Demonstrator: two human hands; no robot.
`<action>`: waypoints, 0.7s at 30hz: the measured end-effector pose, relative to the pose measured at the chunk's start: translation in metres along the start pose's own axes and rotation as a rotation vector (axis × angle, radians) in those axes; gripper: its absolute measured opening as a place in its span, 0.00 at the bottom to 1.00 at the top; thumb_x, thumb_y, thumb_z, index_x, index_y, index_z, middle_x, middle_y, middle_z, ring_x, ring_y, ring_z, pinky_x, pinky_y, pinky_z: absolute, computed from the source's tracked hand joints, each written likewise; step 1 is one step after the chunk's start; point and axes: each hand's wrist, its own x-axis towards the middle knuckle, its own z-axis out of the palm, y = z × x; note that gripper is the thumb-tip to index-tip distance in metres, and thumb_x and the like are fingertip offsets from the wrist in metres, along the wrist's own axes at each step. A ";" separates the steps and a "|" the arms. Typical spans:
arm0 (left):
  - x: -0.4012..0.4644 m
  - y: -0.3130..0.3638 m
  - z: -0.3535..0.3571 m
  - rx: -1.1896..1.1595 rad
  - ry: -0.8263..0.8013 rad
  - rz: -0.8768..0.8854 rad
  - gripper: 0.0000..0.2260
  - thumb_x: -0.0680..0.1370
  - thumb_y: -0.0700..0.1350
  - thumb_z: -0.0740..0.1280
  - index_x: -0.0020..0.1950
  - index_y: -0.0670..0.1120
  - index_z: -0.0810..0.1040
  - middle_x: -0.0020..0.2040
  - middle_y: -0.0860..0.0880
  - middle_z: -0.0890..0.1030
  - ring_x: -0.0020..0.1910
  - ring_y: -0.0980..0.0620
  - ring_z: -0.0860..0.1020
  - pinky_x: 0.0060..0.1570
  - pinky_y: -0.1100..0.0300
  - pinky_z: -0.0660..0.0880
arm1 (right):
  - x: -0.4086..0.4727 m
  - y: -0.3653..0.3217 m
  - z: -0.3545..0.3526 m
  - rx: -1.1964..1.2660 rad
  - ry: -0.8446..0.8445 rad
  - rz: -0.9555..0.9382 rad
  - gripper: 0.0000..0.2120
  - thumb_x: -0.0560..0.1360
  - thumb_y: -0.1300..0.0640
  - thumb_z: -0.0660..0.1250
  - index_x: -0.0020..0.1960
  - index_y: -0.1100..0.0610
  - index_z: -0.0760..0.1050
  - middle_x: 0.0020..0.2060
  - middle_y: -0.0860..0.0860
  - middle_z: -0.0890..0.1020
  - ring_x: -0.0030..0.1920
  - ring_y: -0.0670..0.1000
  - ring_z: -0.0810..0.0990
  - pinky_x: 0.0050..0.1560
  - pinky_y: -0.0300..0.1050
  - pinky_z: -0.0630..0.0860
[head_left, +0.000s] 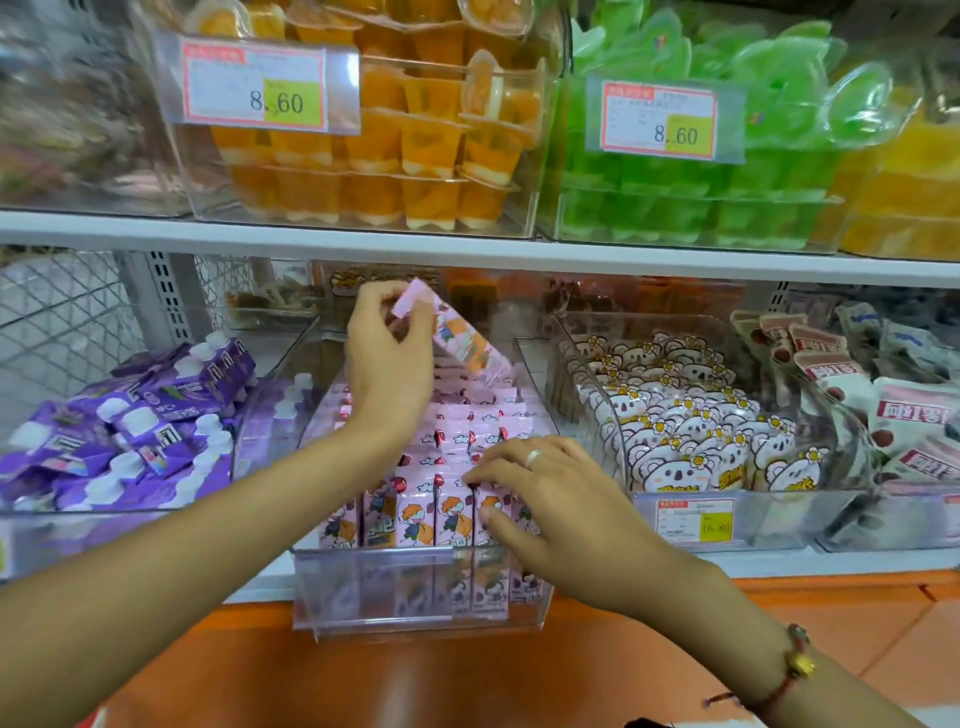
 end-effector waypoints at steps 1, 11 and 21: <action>-0.009 0.003 -0.010 -0.025 0.025 0.021 0.04 0.81 0.46 0.62 0.54 0.47 0.72 0.50 0.47 0.79 0.46 0.55 0.78 0.46 0.61 0.76 | 0.001 -0.001 0.000 0.025 0.032 0.019 0.13 0.80 0.50 0.59 0.62 0.48 0.75 0.58 0.44 0.76 0.60 0.45 0.71 0.59 0.34 0.57; -0.041 0.018 -0.056 -0.110 -0.021 0.052 0.01 0.80 0.44 0.64 0.49 0.50 0.74 0.46 0.46 0.80 0.44 0.53 0.78 0.48 0.52 0.76 | 0.016 -0.033 -0.013 0.660 0.396 0.356 0.14 0.73 0.40 0.63 0.52 0.46 0.68 0.48 0.43 0.73 0.51 0.43 0.72 0.48 0.31 0.68; -0.056 -0.002 -0.058 -0.154 -0.269 -0.041 0.12 0.79 0.39 0.64 0.55 0.56 0.77 0.52 0.60 0.79 0.54 0.62 0.78 0.48 0.61 0.80 | 0.033 -0.031 -0.004 1.300 0.242 0.613 0.08 0.75 0.53 0.69 0.53 0.46 0.75 0.40 0.38 0.84 0.43 0.37 0.82 0.50 0.37 0.76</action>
